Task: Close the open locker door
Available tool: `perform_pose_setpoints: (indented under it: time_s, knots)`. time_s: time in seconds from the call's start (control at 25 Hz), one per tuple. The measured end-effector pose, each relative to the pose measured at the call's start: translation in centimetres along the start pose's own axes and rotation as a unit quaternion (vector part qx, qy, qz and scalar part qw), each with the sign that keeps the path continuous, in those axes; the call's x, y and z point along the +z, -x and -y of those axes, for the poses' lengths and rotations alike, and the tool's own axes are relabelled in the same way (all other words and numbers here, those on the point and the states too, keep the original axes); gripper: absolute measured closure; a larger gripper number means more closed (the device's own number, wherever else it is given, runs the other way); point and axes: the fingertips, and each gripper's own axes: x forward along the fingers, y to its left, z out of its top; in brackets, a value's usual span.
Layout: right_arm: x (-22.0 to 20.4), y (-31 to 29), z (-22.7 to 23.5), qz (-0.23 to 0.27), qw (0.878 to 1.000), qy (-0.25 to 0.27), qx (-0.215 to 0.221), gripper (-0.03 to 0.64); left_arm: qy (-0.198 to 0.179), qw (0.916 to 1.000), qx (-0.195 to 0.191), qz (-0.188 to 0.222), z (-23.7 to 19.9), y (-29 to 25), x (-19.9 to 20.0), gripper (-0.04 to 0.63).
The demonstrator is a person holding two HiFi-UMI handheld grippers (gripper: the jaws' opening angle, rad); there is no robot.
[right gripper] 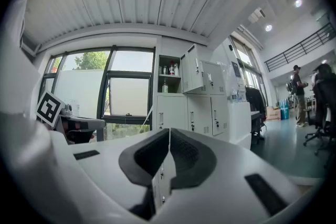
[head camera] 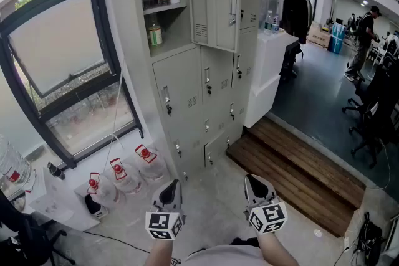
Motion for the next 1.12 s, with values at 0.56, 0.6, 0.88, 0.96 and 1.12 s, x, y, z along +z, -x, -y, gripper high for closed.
perform_pose_setpoints:
  time_s: [0.56, 0.6, 0.88, 0.96, 1.12]
  knots:
    - [-0.1, 0.0, -1.0, 0.0, 1.0, -0.004, 0.012, 0.6, -0.006, 1.0, 0.004, 0.004, -0.2, 0.7, 0.4, 0.586]
    - [0.0, 0.0, -1.0, 0.005, 1.0, -0.008, 0.015, 0.6, -0.006, 1.0, 0.004, 0.004, -0.2, 0.8, 0.4, 0.586]
    - [0.4, 0.2, -1.2, 0.015, 1.0, -0.014, 0.02, 0.6, -0.004, 1.0, 0.004, 0.004, -0.3, 1.0, 0.4, 0.586]
    - [0.4, 0.2, -1.3, 0.015, 1.0, -0.014, 0.018, 0.6, -0.005, 1.0, 0.003, 0.004, -0.4, 1.0, 0.4, 0.586]
    - [0.3, 0.2, -1.4, 0.013, 1.0, -0.014, 0.014, 0.6, -0.004, 1.0, 0.0, 0.007, -0.4, 0.9, 0.4, 0.586]
